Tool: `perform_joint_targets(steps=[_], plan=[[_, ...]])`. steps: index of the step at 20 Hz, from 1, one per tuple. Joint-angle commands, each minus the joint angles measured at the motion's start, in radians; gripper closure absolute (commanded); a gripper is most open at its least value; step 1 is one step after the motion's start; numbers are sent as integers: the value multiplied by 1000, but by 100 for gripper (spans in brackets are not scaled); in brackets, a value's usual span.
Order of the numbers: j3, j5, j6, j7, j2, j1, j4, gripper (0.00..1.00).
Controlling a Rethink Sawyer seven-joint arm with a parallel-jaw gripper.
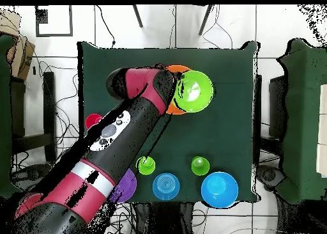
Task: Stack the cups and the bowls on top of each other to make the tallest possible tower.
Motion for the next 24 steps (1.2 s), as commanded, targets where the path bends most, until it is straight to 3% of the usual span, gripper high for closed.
perform_joint_targets(steps=[1, 13, 24], plan=[[123, 22, -21, 188, -8, 11, 20, 100], [126, 39, -41, 218, -7, 46, 57, 100], [143, 38, -67, 184, -17, 35, 71, 100]])
